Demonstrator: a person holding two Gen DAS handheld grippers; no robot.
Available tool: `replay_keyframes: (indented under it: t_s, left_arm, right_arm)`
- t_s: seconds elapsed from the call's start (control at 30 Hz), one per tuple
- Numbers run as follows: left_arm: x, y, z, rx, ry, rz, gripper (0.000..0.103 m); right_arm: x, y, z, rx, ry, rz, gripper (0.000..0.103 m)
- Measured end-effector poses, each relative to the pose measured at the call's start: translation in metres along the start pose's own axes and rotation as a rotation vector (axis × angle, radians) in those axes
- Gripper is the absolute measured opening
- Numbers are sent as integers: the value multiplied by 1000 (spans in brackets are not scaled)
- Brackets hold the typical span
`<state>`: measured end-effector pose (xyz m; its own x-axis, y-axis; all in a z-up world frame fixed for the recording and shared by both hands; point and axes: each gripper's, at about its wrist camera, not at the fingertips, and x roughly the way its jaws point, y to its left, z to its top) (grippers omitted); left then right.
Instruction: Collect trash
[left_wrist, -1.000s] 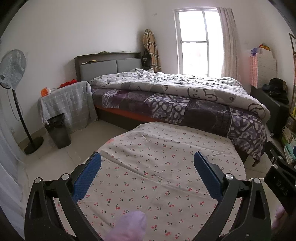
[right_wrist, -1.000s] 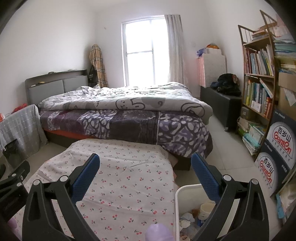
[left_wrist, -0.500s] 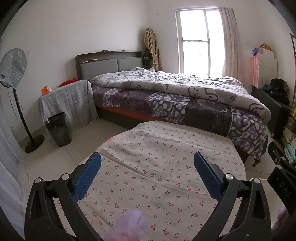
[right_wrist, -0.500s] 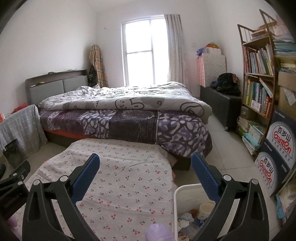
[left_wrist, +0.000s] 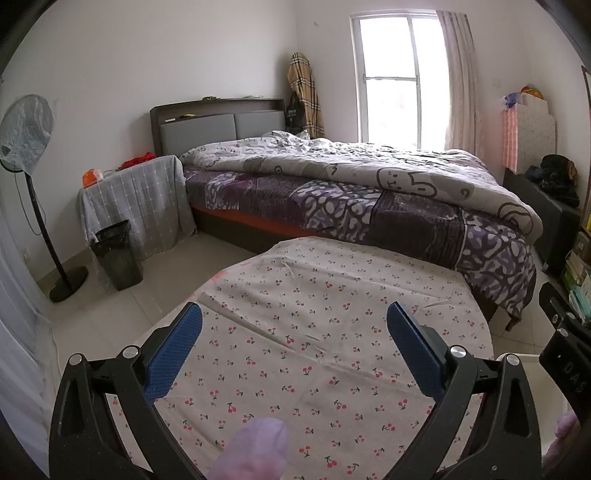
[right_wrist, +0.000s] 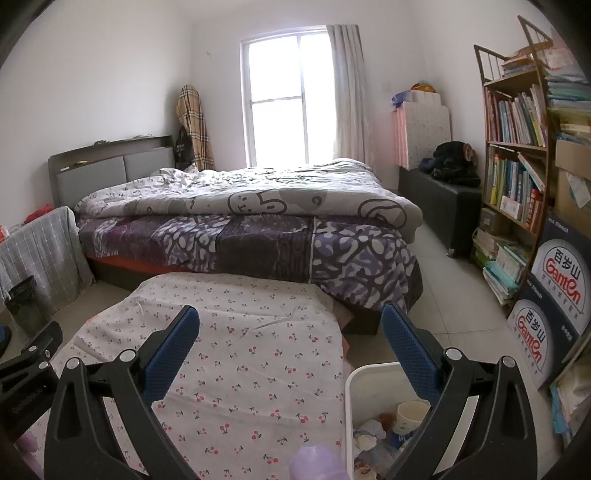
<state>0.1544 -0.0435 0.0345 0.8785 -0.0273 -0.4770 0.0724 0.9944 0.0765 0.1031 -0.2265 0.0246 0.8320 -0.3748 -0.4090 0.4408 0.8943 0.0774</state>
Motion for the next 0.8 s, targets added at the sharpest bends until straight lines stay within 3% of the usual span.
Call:
replay_keyframes:
  t_s: [0.8]
  left_arm:
    - [2, 0, -1, 0, 5, 2, 96]
  right_arm:
    - [1, 0, -1, -1, 6, 1, 96]
